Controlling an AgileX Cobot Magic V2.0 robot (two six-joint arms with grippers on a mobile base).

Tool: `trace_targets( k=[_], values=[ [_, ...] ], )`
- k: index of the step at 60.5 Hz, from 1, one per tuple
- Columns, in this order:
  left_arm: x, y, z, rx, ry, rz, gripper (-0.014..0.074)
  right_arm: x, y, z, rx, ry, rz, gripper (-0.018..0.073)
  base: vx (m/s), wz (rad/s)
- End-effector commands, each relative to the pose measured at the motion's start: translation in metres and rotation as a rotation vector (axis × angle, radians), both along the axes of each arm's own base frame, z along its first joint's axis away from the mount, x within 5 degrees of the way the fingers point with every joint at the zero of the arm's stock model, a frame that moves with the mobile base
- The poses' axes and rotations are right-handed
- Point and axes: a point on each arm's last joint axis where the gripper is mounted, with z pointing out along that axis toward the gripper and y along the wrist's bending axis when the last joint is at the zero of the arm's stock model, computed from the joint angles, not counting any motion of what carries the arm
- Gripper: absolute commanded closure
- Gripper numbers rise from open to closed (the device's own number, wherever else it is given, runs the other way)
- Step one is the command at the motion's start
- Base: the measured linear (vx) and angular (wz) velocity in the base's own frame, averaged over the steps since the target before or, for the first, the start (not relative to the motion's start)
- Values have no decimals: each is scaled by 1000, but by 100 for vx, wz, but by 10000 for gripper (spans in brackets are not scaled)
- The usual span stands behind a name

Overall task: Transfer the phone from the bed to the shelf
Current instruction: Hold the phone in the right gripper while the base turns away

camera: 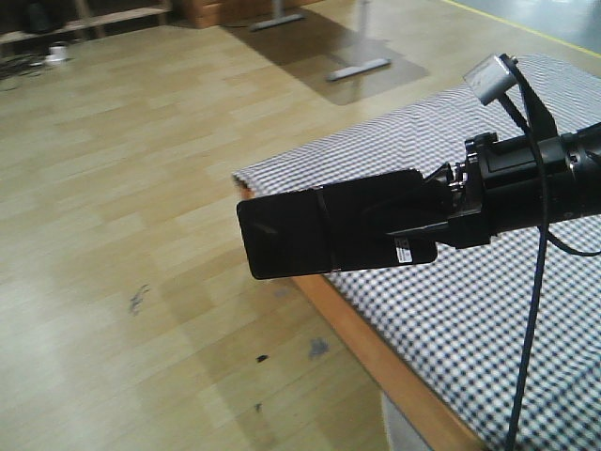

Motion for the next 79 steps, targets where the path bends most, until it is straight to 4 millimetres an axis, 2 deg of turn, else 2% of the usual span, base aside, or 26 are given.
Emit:
trace_targets(
  k=[1,44,79],
  values=[
    [-1,-1,15,-11,-97,-6,596,-12,4,24,101,-26,57,560,-17,64],
    [-1,-1,15,-11,-97,-6,596,-12,4,24,101,-26,57,560,-15,58],
    [-1,-1,15,-11,-97,-6,596,-13,4,24,101,-26,57,560,-5,20]
  ],
)
